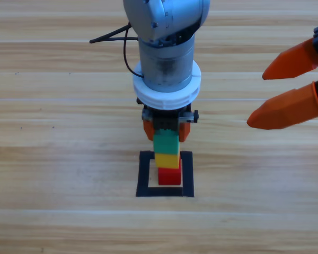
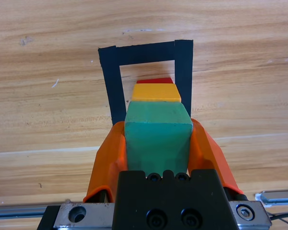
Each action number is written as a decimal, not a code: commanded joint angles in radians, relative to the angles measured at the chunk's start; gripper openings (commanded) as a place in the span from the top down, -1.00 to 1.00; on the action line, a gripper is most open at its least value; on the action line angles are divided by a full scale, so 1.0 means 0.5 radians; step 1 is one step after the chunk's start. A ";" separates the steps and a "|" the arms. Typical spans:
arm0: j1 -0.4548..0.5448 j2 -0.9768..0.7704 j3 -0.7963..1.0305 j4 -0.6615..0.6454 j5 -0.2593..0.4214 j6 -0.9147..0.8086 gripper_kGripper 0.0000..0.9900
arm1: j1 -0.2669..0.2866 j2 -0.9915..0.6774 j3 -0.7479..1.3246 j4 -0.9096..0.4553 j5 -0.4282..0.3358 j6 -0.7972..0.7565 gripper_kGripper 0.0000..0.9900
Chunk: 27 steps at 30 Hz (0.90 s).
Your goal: Stack the blocks in the rectangular block: red at the bottom, yellow in the middle, green on top
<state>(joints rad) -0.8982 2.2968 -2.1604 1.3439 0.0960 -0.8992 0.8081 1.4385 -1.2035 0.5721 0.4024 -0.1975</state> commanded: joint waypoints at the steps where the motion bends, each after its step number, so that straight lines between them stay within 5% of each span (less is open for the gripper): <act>1: -0.038 0.051 0.038 -0.022 -0.014 -0.015 1.00 | 0.041 0.010 0.039 -0.043 -0.010 -0.010 -1.00; 5: -0.038 0.045 0.032 -0.022 -0.014 -0.006 1.00 | 0.041 0.010 0.039 -0.043 -0.010 -0.010 -1.00; 6: -0.038 0.048 0.023 -0.022 -0.014 0.001 0.86 | 0.041 0.010 0.039 -0.043 -0.010 -0.010 -1.00; 9: -0.038 0.030 0.019 -0.022 -0.017 -0.002 0.17 | 0.041 0.010 0.039 -0.043 -0.010 -0.010 -1.00; 12: -0.038 0.027 -0.005 -0.006 -0.014 -0.002 -0.91 | 0.041 0.007 0.042 -0.043 -0.010 -0.010 -1.00; 13: -0.038 0.024 -0.002 -0.003 -0.014 -0.002 -1.00 | 0.041 0.007 0.042 -0.043 -0.010 -0.010 -1.00; 27: -0.020 -0.166 -0.063 0.006 0.050 0.062 -1.00 | 0.041 -0.024 0.060 -0.040 -0.010 -0.010 -1.00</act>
<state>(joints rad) -0.8982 2.2813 -2.1695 1.3442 0.0977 -0.8944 0.8081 1.4385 -1.2035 0.5720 0.4024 -0.1975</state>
